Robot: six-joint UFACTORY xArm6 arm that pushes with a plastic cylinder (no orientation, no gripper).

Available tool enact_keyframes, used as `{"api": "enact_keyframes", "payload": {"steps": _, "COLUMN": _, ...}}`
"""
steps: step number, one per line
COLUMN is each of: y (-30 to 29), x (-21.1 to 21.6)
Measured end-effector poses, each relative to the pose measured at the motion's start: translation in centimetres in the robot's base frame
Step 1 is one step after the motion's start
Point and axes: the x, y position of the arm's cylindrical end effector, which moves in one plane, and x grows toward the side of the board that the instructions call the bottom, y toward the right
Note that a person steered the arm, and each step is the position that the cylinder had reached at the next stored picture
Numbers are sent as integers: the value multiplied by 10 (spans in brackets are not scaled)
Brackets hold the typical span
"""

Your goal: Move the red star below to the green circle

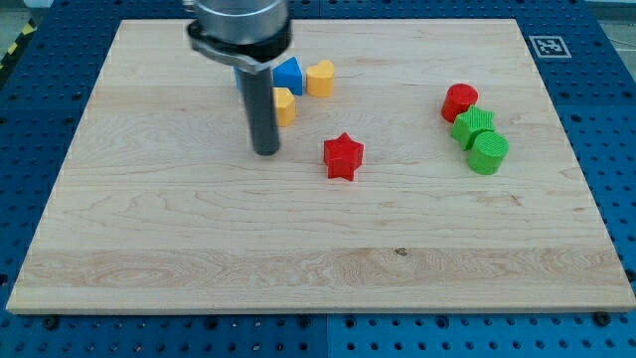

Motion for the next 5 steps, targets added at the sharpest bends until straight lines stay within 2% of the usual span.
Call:
{"api": "enact_keyframes", "payload": {"steps": 1, "y": 67, "x": 1}}
{"api": "enact_keyframes", "payload": {"steps": 2, "y": 109, "x": 3}}
{"api": "enact_keyframes", "payload": {"steps": 3, "y": 97, "x": 9}}
{"api": "enact_keyframes", "payload": {"steps": 4, "y": 57, "x": 10}}
{"api": "enact_keyframes", "payload": {"steps": 5, "y": 61, "x": 29}}
